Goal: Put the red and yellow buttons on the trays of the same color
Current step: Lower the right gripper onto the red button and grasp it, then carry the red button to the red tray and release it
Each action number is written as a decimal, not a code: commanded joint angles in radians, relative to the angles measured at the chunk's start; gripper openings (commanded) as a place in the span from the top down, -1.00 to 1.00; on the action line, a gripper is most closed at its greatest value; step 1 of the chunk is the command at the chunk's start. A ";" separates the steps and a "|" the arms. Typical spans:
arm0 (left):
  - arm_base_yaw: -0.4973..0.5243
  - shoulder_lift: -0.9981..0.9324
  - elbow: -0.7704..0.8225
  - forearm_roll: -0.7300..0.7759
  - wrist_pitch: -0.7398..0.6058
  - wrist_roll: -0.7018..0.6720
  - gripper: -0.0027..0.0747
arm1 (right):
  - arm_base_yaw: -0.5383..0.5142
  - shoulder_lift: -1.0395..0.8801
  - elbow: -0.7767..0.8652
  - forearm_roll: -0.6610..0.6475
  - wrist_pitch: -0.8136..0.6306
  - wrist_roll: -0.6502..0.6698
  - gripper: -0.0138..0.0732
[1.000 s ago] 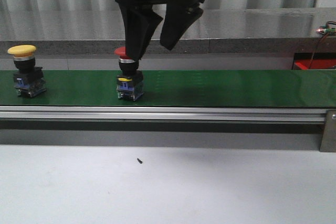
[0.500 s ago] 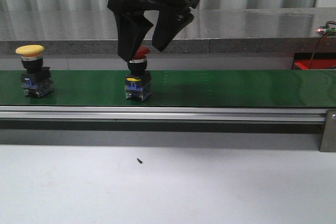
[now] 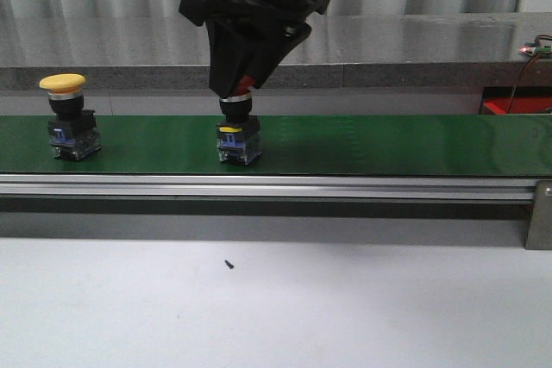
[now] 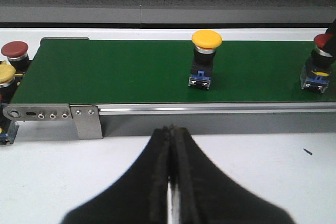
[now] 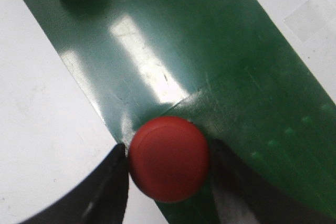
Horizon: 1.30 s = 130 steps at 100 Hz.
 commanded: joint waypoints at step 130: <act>-0.009 0.009 -0.027 -0.022 -0.068 -0.003 0.98 | -0.681 -0.340 0.190 0.013 -0.041 0.043 0.40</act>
